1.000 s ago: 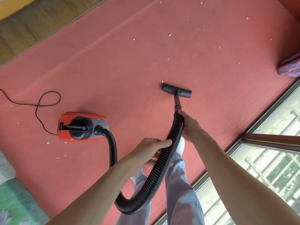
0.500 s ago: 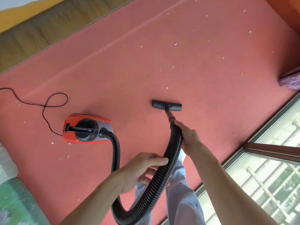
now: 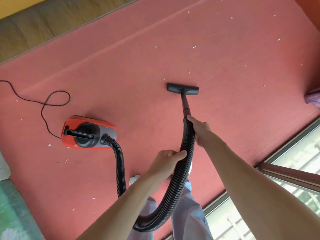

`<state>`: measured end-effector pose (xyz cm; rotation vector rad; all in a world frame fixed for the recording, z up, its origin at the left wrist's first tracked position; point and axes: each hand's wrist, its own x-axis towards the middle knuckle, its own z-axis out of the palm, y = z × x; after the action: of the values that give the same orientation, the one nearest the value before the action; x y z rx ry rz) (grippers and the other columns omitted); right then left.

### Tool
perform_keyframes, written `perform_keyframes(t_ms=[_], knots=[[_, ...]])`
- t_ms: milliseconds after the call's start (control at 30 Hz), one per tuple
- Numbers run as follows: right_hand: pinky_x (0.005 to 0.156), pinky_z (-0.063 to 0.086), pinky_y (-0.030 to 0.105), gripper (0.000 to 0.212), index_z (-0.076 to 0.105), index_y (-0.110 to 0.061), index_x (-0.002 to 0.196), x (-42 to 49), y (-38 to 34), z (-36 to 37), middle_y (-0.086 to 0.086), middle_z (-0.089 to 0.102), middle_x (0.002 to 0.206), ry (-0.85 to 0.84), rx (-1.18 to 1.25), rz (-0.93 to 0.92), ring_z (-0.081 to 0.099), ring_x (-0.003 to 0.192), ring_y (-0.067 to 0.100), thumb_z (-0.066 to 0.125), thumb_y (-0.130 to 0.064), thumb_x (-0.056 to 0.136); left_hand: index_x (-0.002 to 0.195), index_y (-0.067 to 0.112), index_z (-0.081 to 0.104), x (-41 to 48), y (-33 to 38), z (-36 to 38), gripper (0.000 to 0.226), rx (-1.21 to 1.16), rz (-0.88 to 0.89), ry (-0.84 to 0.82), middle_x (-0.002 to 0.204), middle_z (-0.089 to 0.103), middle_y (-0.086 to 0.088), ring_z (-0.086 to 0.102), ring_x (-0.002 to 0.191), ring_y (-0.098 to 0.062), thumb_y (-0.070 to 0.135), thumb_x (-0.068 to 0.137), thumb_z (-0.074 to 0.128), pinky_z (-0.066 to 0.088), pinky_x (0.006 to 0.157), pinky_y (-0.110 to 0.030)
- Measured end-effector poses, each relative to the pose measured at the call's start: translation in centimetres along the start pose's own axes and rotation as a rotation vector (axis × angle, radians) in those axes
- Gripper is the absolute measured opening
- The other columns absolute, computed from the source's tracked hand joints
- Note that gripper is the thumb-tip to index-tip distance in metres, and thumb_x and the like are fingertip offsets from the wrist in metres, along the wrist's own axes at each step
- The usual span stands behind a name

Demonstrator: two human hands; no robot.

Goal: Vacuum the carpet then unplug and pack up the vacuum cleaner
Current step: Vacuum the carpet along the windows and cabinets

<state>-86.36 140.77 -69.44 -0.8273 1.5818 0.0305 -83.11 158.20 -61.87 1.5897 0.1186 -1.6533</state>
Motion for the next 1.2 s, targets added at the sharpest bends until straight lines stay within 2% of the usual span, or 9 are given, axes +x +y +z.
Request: perform_keyframes(t_ms=[233, 400, 500, 633, 733, 833, 933, 1067, 1200], knots=[[0.073, 0.054, 0.037, 0.049, 0.06, 0.009, 0.119, -1.8, -4.6, -3.2, 0.021, 0.066, 0.102, -0.178, 0.072, 0.037, 0.063, 0.078, 0.026, 0.076, -0.02, 0.084, 0.111, 0.004, 0.069, -1.0, 4.0, -1.5, 0.035, -0.109, 0.011, -0.356, 0.1, 0.072, -0.018, 0.072, 0.084, -0.029, 0.031, 0.087, 0.073, 0.057, 0.064, -0.03], [0.078, 0.05, 0.038, 0.046, 0.06, 0.011, 0.119, -1.4, -6.2, -3.3, 0.021, 0.064, 0.099, -0.24, 0.001, 0.074, 0.06, 0.079, 0.026, 0.072, -0.02, 0.086, 0.108, 0.008, 0.069, -0.1, 6.3, -1.4, 0.03, -0.057, -0.014, -0.394, 0.109, 0.07, -0.024, 0.068, 0.093, -0.034, 0.029, 0.087, 0.072, 0.058, 0.069, -0.033], [0.072, 0.053, 0.037, 0.05, 0.059, 0.008, 0.12, 0.3, -7.5, -2.3, 0.022, 0.066, 0.104, -0.239, -0.049, 0.056, 0.062, 0.08, 0.027, 0.075, -0.023, 0.083, 0.105, 0.009, 0.07, 0.8, 6.8, -0.4, 0.027, -0.123, -0.012, -0.347, 0.104, 0.072, -0.022, 0.071, 0.09, -0.033, 0.028, 0.086, 0.073, 0.059, 0.07, -0.035], [0.086, 0.056, 0.044, 0.055, 0.058, 0.004, 0.121, 3.6, -9.5, -0.4, 0.024, 0.068, 0.114, -0.19, -0.129, 0.024, 0.065, 0.088, 0.031, 0.077, -0.028, 0.08, 0.108, 0.003, 0.073, 3.1, 7.5, 1.0, 0.034, -0.142, 0.014, -0.118, 0.108, 0.072, -0.025, 0.071, 0.096, -0.041, 0.031, 0.089, 0.072, 0.058, 0.089, -0.053], [0.066, 0.055, 0.034, 0.056, 0.055, -0.001, 0.121, 5.6, -11.6, 1.2, 0.019, 0.068, 0.111, -0.204, -0.185, -0.02, 0.067, 0.092, 0.03, 0.076, -0.034, 0.081, 0.103, 0.006, 0.075, 4.9, 8.5, 1.6, 0.031, -0.192, 0.024, 0.077, 0.107, 0.073, -0.025, 0.071, 0.098, -0.046, 0.034, 0.09, 0.072, 0.053, 0.092, -0.063], [0.065, 0.05, 0.031, 0.054, 0.056, -0.003, 0.121, 7.0, -13.2, 2.2, 0.018, 0.068, 0.112, -0.189, -0.21, -0.068, 0.066, 0.093, 0.029, 0.075, -0.035, 0.083, 0.099, 0.006, 0.076, 6.1, 10.0, 2.1, 0.032, -0.22, 0.064, 0.159, 0.101, 0.075, -0.023, 0.074, 0.086, -0.041, 0.037, 0.089, 0.072, 0.054, 0.089, -0.064], [0.06, 0.049, 0.029, 0.053, 0.055, -0.003, 0.122, 7.0, -14.3, 2.2, 0.016, 0.068, 0.107, -0.202, -0.198, -0.078, 0.066, 0.085, 0.026, 0.073, -0.035, 0.084, 0.096, 0.007, 0.076, 6.3, 11.2, 1.9, 0.037, -0.213, 0.102, 0.127, 0.101, 0.074, -0.024, 0.074, 0.079, -0.038, 0.041, 0.082, 0.076, 0.057, 0.085, -0.06], [0.045, 0.039, 0.024, 0.048, 0.06, 0.0, 0.121, 5.4, -14.9, -0.5, 0.012, 0.062, 0.081, -0.226, -0.079, 0.004, 0.053, 0.049, 0.016, 0.07, -0.03, 0.085, 0.093, 0.011, 0.075, 4.5, 13.0, 0.2, 0.038, -0.183, 0.108, -0.086, 0.095, 0.073, -0.02, 0.071, 0.072, -0.032, 0.043, 0.074, 0.08, 0.058, 0.059, -0.035], [0.042, 0.039, 0.02, 0.023, 0.059, -0.006, 0.094, 2.6, -14.1, -3.9, 0.004, 0.053, 0.05, -0.284, 0.095, 0.11, 0.049, 0.038, 0.012, 0.063, -0.029, 0.09, 0.093, 0.009, 0.073, 2.8, 15.3, -0.7, 0.029, -0.093, 0.091, -0.231, 0.092, 0.073, -0.018, 0.071, 0.069, -0.027, 0.034, 0.078, 0.078, 0.057, 0.056, -0.03]])
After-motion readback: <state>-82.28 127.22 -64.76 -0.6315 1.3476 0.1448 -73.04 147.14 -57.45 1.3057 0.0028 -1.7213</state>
